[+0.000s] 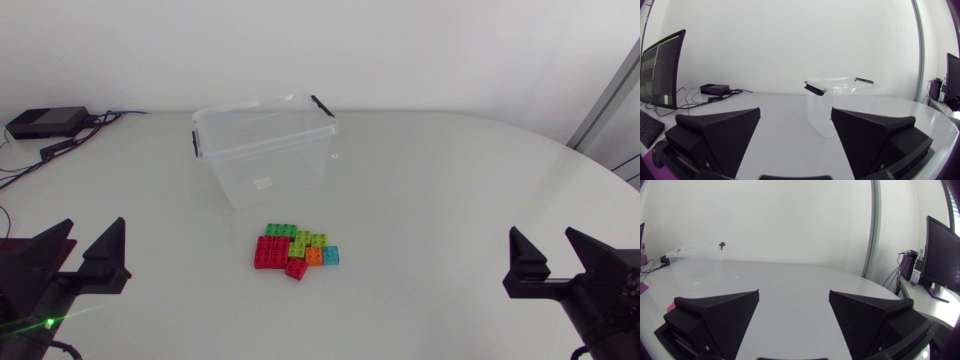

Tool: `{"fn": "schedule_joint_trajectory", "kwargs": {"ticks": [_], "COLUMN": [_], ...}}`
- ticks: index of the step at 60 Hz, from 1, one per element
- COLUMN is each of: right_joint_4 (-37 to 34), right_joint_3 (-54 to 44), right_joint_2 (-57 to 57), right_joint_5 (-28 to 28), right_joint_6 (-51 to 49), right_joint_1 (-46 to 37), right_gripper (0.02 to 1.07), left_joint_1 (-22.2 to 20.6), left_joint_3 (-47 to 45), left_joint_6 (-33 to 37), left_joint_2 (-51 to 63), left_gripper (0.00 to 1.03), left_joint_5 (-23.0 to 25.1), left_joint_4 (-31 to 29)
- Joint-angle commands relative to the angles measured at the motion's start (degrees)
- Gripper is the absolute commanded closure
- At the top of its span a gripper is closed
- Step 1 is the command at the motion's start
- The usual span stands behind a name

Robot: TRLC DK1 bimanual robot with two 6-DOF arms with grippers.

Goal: Pick up the duplo bricks and place them in the container

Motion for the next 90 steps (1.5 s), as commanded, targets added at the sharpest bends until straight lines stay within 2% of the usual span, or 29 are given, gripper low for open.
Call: {"fn": "schedule_joint_trajectory", "kwargs": {"ticks": [1,35,46,52,59,66,69,78,82,90], "right_joint_4": [-1.4,-0.3,0.9,2.8,3.7,3.7,3.5,1.8,-0.5,-2.2], "right_joint_3": [-0.4,-0.3,2.0,6.2,14.0,18.6,19.8,23.8,25.8,27.0], "right_joint_2": [-0.3,-0.4,0.9,9.5,26.9,36.0,38.8,48.3,52.1,56.2], "right_joint_5": [0.2,-0.1,-2.0,-2.7,-4.7,-7.2,-7.5,-11.0,-14.3,-19.4], "right_joint_6": [1.2,0.5,0.5,0.5,0.6,0.6,0.6,0.6,0.6,0.4], "right_joint_1": [0.4,0.5,1.1,2.8,2.6,2.8,3.3,4.6,4.3,3.1], "right_gripper": [0.06,0.06,0.06,0.06,0.06,0.06,0.06,0.06,0.06,0.06], "left_joint_1": [-0.3,-0.2,-0.9,-2.4,-3.3,-6.8,-8.3,-10.0,-11.7,-13.1], "left_joint_3": [-0.7,0.4,4.1,9.8,17.1,25.8,29.1,40.3,42.0,42.7], "left_joint_6": [0.8,0.9,1.0,0.9,0.8,0.2,0.9,7.1,12.5,19.6], "left_joint_2": [-0.5,-0.5,4.3,13.8,25.1,38.2,42.7,60.4,66.4,73.8], "left_gripper": [0.04,0.05,0.05,0.05,0.05,0.05,0.05,0.08,0.12,0.12], "left_joint_5": [-0.4,-0.4,-0.4,-0.4,-0.3,-0.2,-0.2,0.0,2.1,2.9], "left_joint_4": [-0.3,-0.5,-0.8,-0.8,-0.7,-2.7,-5.4,-13.7,-14.2,-12.6]}}
